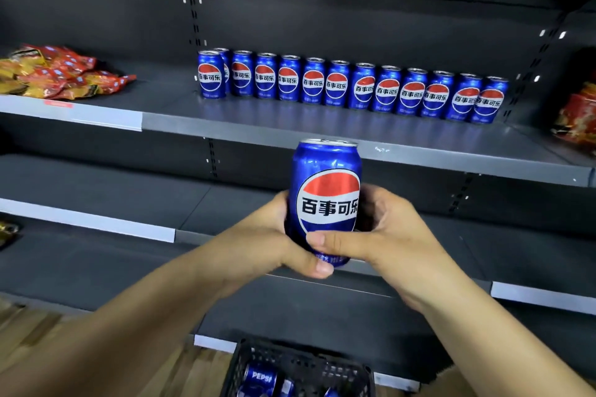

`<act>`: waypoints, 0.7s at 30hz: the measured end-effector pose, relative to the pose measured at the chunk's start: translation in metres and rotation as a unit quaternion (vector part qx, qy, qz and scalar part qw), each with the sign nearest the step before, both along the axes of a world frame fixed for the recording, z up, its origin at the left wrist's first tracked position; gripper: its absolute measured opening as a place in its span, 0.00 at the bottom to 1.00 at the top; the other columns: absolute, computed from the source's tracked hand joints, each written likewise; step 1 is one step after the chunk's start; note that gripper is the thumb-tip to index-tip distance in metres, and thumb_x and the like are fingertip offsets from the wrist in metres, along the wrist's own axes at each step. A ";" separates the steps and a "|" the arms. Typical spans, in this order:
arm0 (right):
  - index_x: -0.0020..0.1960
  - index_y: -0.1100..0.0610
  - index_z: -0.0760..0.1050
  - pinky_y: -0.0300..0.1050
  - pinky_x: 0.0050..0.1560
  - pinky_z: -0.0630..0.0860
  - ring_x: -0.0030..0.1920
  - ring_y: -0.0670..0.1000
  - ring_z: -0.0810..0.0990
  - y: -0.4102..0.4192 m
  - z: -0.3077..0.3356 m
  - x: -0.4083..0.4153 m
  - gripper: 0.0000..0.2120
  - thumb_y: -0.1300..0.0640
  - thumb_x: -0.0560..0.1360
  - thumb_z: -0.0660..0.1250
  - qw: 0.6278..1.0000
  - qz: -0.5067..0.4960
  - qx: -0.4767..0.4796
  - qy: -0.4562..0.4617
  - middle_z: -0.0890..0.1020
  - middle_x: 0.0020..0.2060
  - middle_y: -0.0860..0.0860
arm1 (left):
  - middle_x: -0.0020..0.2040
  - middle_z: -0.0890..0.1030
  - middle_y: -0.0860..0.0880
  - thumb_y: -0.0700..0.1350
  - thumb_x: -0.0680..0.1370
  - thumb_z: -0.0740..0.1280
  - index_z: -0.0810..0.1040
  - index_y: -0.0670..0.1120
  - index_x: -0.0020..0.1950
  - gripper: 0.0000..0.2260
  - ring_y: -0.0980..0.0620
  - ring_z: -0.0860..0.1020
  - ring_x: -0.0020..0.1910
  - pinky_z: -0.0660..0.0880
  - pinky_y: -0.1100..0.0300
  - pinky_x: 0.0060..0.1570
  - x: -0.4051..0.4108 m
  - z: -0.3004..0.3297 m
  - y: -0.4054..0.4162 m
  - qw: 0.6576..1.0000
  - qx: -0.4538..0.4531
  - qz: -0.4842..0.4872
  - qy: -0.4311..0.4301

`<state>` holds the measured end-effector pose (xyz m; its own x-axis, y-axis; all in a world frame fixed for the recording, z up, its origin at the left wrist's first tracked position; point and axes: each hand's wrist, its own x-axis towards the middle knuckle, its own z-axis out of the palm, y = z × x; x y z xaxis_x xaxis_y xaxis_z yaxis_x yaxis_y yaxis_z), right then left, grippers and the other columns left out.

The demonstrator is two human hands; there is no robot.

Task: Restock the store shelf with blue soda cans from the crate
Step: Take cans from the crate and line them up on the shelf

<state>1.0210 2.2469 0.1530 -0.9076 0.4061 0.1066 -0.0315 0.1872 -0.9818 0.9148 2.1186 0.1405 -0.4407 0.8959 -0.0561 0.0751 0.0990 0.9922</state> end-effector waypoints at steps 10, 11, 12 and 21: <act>0.54 0.60 0.76 0.33 0.36 0.77 0.40 0.44 0.83 0.002 -0.007 -0.122 0.24 0.69 0.60 0.77 0.994 -0.093 -0.053 0.004 0.85 0.42 0.50 | 0.57 0.78 0.52 0.52 0.62 0.71 0.72 0.58 0.55 0.23 0.59 0.77 0.55 0.73 0.62 0.57 -0.123 -0.004 -0.012 0.989 -0.049 0.075 0.117; 0.54 0.60 0.76 0.32 0.34 0.76 0.39 0.43 0.83 0.002 -0.005 -0.136 0.24 0.70 0.60 0.77 0.994 -0.098 -0.056 0.010 0.85 0.42 0.51 | 0.55 0.79 0.49 0.51 0.64 0.71 0.74 0.55 0.56 0.21 0.56 0.78 0.51 0.74 0.61 0.56 -0.139 -0.004 -0.012 0.989 -0.045 0.062 0.124; 0.53 0.60 0.76 0.32 0.34 0.76 0.39 0.43 0.83 0.002 -0.002 -0.148 0.24 0.70 0.60 0.77 0.993 -0.101 -0.054 0.015 0.85 0.41 0.50 | 0.51 0.80 0.47 0.50 0.66 0.71 0.76 0.52 0.55 0.18 0.55 0.78 0.46 0.74 0.60 0.55 -0.152 -0.005 -0.010 0.990 -0.039 0.051 0.128; 0.56 0.58 0.74 0.38 0.43 0.78 0.45 0.46 0.82 0.003 0.017 -0.299 0.28 0.68 0.59 0.78 0.984 -0.166 -0.017 0.055 0.83 0.45 0.49 | 0.39 0.81 0.49 0.40 0.75 0.68 0.78 0.49 0.41 0.05 0.55 0.76 0.39 0.70 0.64 0.42 -0.299 0.003 -0.004 0.983 -0.006 0.101 0.154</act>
